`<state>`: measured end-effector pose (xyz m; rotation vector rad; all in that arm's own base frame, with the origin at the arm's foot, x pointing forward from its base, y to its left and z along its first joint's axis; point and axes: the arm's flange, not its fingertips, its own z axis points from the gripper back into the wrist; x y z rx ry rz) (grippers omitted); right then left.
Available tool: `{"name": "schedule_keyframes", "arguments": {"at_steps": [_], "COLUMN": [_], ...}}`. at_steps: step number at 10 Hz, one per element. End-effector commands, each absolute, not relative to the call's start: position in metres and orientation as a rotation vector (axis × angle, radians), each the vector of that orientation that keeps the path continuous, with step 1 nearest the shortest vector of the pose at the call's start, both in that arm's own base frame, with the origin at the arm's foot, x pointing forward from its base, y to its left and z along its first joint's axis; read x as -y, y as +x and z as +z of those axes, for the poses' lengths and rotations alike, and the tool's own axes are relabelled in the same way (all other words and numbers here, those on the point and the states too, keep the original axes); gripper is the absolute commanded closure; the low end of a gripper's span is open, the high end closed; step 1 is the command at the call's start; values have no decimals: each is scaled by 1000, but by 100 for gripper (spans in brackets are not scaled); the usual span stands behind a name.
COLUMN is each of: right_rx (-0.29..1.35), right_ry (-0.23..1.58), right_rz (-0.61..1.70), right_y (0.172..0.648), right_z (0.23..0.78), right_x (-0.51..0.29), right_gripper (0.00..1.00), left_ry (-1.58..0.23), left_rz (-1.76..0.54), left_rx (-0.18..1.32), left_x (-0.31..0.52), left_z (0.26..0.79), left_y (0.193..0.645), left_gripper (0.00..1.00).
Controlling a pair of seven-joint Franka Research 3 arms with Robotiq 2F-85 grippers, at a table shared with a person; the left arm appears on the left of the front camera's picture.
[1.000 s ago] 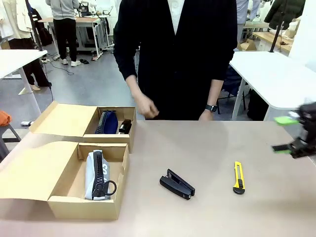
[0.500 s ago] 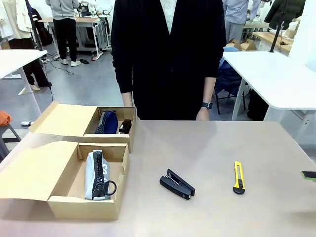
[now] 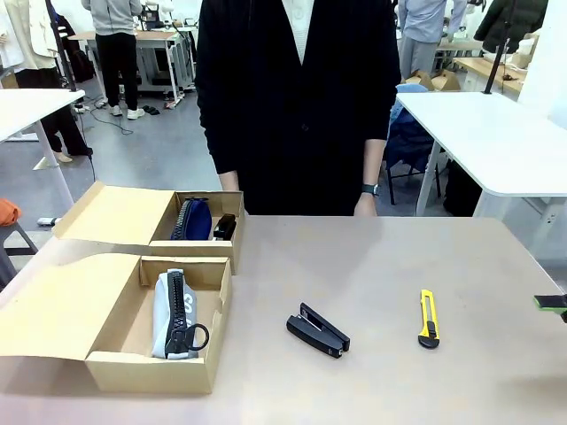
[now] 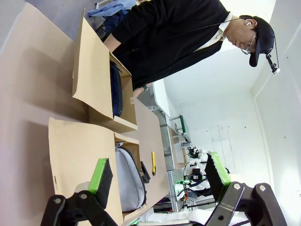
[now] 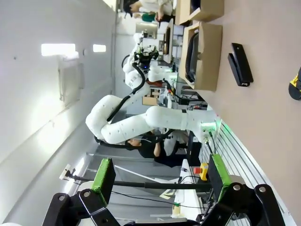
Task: Place items inside the box.
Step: Pick up a Pencil pouch or Stapler and place it inside the Mailer Box closest to the robot.
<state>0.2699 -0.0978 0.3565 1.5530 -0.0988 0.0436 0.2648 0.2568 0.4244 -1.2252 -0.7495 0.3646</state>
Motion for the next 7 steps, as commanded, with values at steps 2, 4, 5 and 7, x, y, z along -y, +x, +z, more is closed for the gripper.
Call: {"name": "schedule_keyframes", "arguments": {"at_steps": [2, 4, 5, 7], "right_rx": [102, 102, 102, 103], "right_ry": [1569, 1569, 1569, 1553], "right_rz": [26, 26, 26, 38], "right_y": [269, 269, 269, 269], "right_z": [361, 361, 361, 356], "right_x": [100, 100, 100, 100], "right_gripper": [0, 0, 0, 0], "left_ry": [-1235, -1235, -1235, -1235], "left_rz": [348, 348, 348, 348], "left_rx": [775, 775, 775, 775], "left_x": [-256, -256, -256, -256], "left_z": [425, 425, 425, 425], "left_y": [266, 266, 266, 266], "left_gripper": [0, 0, 0, 0]}}
